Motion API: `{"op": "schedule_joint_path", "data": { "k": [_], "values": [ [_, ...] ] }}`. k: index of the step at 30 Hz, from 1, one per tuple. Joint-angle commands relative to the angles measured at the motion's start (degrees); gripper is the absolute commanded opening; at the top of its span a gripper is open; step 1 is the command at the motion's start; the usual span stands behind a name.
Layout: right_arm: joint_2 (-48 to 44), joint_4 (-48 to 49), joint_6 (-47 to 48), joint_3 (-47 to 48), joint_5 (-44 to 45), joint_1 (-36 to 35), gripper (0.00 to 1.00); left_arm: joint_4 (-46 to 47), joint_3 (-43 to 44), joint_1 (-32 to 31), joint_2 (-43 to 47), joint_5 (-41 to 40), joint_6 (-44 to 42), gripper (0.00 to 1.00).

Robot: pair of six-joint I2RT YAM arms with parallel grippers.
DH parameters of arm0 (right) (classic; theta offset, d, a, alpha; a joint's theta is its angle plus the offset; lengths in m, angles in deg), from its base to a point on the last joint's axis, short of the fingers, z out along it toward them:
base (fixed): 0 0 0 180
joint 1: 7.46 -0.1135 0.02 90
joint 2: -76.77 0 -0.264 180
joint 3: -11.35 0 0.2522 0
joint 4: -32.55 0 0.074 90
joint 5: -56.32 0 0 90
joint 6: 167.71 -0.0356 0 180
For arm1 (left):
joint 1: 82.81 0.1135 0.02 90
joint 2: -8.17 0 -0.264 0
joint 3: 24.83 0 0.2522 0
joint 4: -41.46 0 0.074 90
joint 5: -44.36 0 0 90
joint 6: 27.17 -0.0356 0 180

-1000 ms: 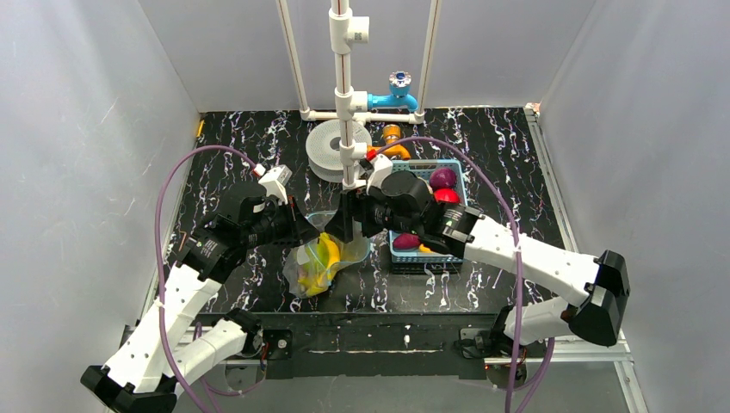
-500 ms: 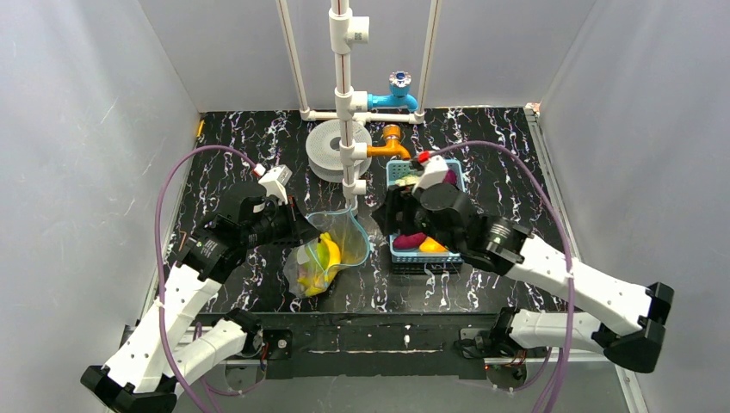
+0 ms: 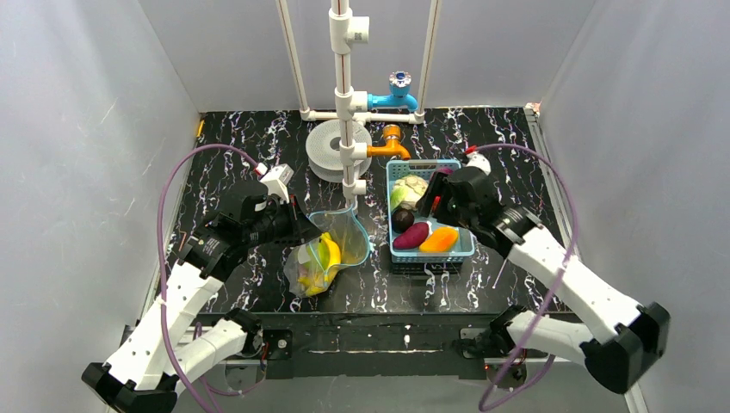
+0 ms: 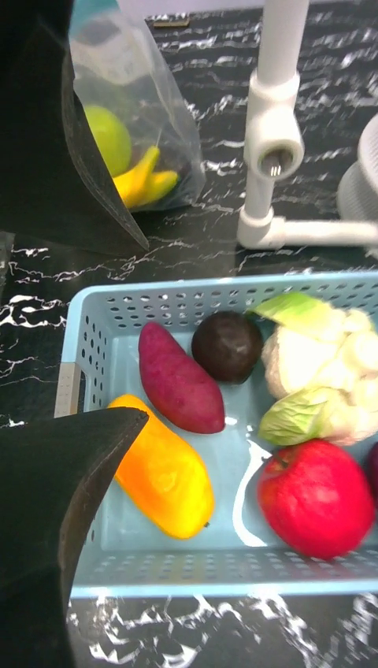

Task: Place the food in the zip-top bag and seal the zipper
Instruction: Pick up the fake fruit from the zipper food storage bag.

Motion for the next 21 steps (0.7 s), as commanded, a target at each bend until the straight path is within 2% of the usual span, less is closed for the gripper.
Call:
{"op": "schedule_joint_path", "data": {
  "k": [1,4,11,16,21],
  "values": [
    [9.19,-3.15,-1.70,3.78,-11.06,3.32,0.74,0.47,-0.10,-0.12,0.51,0.75,0.04,0.00],
    [14.93,-3.85,1.29,6.77,-12.09,3.67,0.74,0.20,0.06,-0.12,0.57,0.69,-0.09,0.00],
    [21.85,5.07,6.91,6.21,-12.75,4.28,0.71,-1.10,0.56,-0.15,0.95,-0.07,-0.72,0.00],
    [27.12,8.12,7.99,7.64,-13.70,4.34,0.64,-1.55,0.93,-0.12,0.95,-0.28,-1.12,0.00],
    [29.10,10.75,7.97,6.88,-11.84,4.34,0.63,-1.82,1.34,-0.14,0.72,-0.67,-1.58,0.00]
  ]
}}
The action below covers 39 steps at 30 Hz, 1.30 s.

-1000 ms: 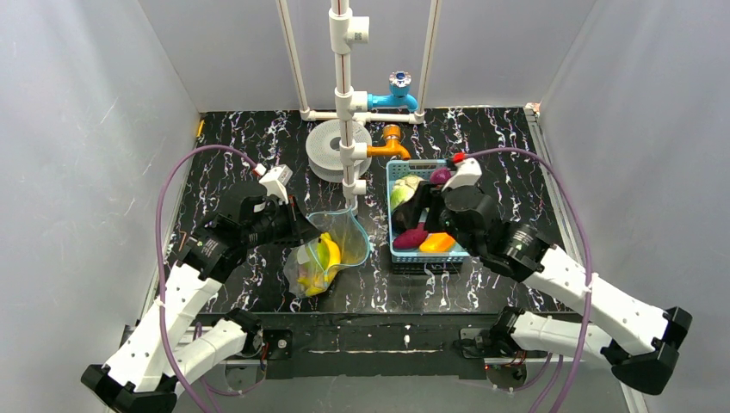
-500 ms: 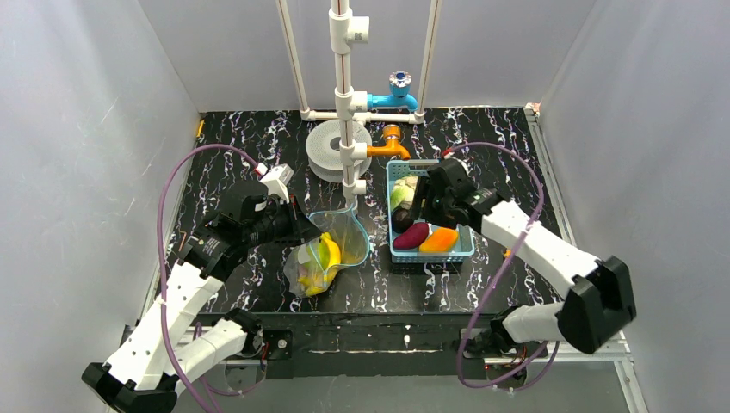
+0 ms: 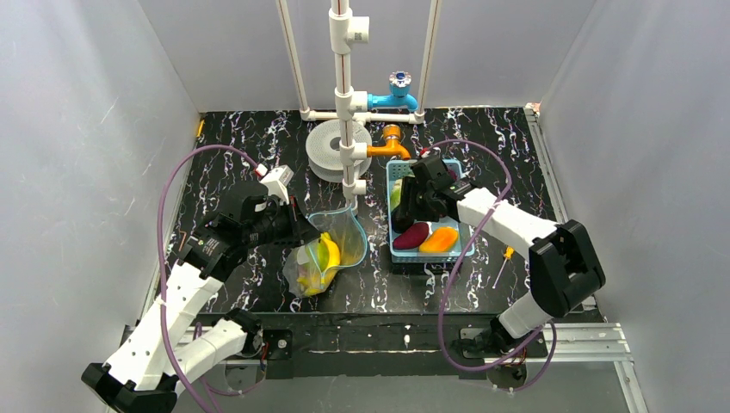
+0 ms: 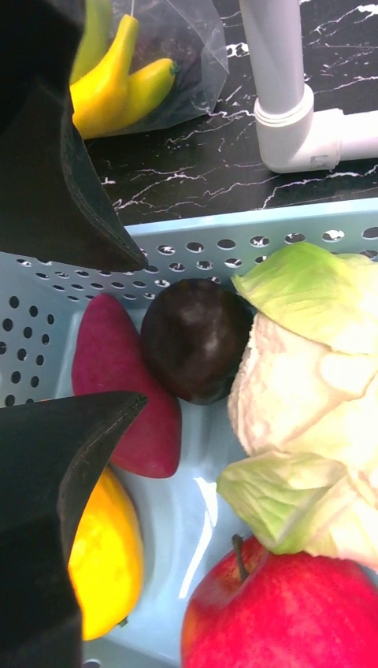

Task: Place the food in the zip-top bag and seal the zipper
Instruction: Pick up the fake fruit from the zipper food storage bag.

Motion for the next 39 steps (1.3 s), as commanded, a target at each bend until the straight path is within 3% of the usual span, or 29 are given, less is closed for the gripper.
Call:
{"op": "schedule_joint_path", "data": {
  "k": [1,21,28,36,39],
  "values": [
    [0.98,4.77,1.44,1.55,1.34,0.22,0.63,-0.88,1.37,-0.12,0.53,-0.46,-1.28,0.00],
    [9.32,7.39,0.82,0.49,4.22,0.21,0.61,-1.75,1.20,-0.12,0.99,-1.11,-1.90,0.00],
    [7.04,7.63,0.92,-1.01,4.56,0.21,0.49,-1.34,1.13,-0.16,0.69,-0.82,-1.63,0.00],
    [1.11,7.57,0.97,-2.61,5.44,0.22,0.28,-1.04,0.77,-0.12,0.76,-0.48,-1.35,0.00],
    [-0.89,7.51,1.13,-2.95,5.79,0.22,0.26,-0.95,0.70,-0.13,0.73,-0.46,-1.31,0.00]
  ]
}}
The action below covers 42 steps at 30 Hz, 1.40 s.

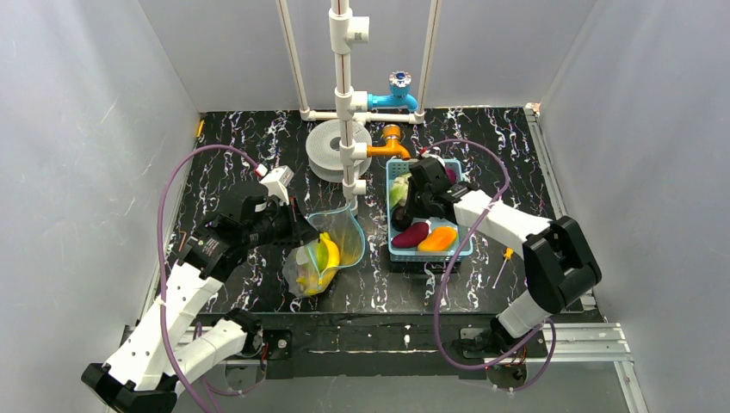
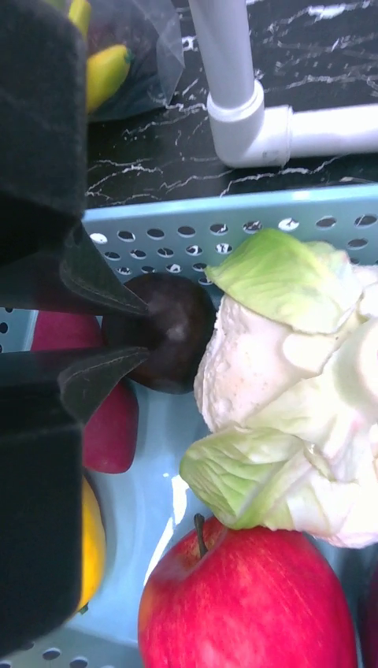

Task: Place the food in the zip-top bag and seal the zipper
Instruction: Pick up the fake fruit from the zipper food storage bag.

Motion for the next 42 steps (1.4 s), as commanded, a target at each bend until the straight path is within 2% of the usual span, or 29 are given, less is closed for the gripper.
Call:
{"op": "schedule_joint_path", "data": {
  "k": [1,7,17,22,27,33,42],
  "values": [
    [-3.74,-0.10,1.12,-0.73,1.91,0.22,0.28,-0.37,0.67,-0.15,0.65,0.06,-0.24,0.00],
    [-0.62,-0.29,2.89,1.12,1.27,0.21,0.50,-0.08,0.65,-0.12,0.39,0.65,-0.07,0.00],
    [6.16,0.82,3.05,3.64,-2.31,0.21,0.69,-0.67,0.65,-0.13,0.58,-0.09,-0.30,0.00],
    [8.01,0.85,2.50,3.22,-2.67,0.22,0.75,-0.66,0.65,-0.12,0.42,-0.12,-0.45,0.00],
    [6.78,1.22,2.09,1.86,-1.99,0.22,0.72,-0.71,0.61,-0.12,0.16,-0.07,-0.53,0.00],
    [2.44,0.31,2.54,1.82,-0.43,0.22,0.59,-0.50,0.64,-0.12,0.08,0.18,-0.57,0.00],
    [-8.38,-0.17,2.34,-0.58,2.34,0.22,0.33,-0.42,0.25,-0.12,0.51,0.39,-0.15,0.00]
  ]
}}
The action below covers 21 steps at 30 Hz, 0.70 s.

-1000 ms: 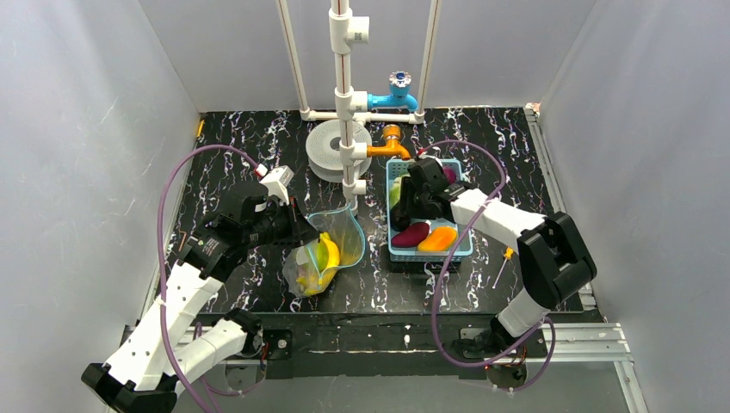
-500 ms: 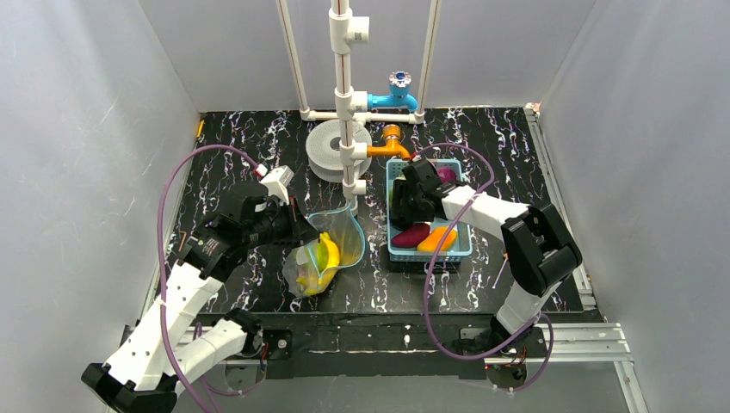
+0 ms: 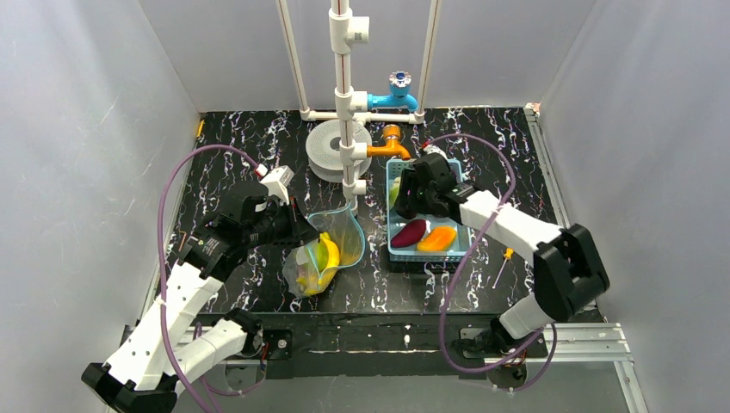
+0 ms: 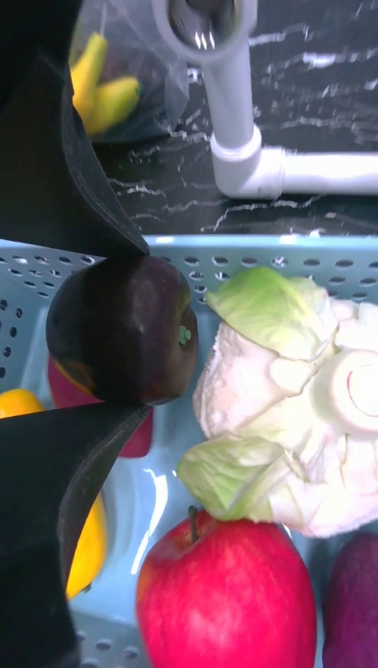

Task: Place the food in the zip-top bag and seal the zipper
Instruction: Pick up the fake fruit from the zipper food storage bag.

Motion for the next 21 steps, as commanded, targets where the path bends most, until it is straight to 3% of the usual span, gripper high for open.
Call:
{"op": "schedule_joint_path", "data": {
  "k": [1,6,9,13,21],
  "values": [
    [-5.78,0.34,0.43,-2.19,2.42,0.16,0.30,-0.43,0.25,-0.12,0.62,0.47,-0.18,0.00],
    [-9.09,0.40,-0.57,-5.80,0.02,0.11,0.09,-0.36,0.08,-0.12,0.89,0.41,-0.07,0.00],
    [-12.05,2.58,-2.30,-8.76,-3.84,-0.76,0.02,-0.21,-0.09,-0.13,0.93,0.59,0.09,0.00],
    [-16.05,4.85,-2.86,-10.35,-4.29,-5.43,0.01,0.58,-0.46,-0.11,0.74,1.24,0.58,0.00],
    [-21.98,5.24,4.34,-3.62,3.70,-17.75,0.01,0.71,-0.47,-0.16,0.72,1.28,0.70,0.00]
  ]
}}
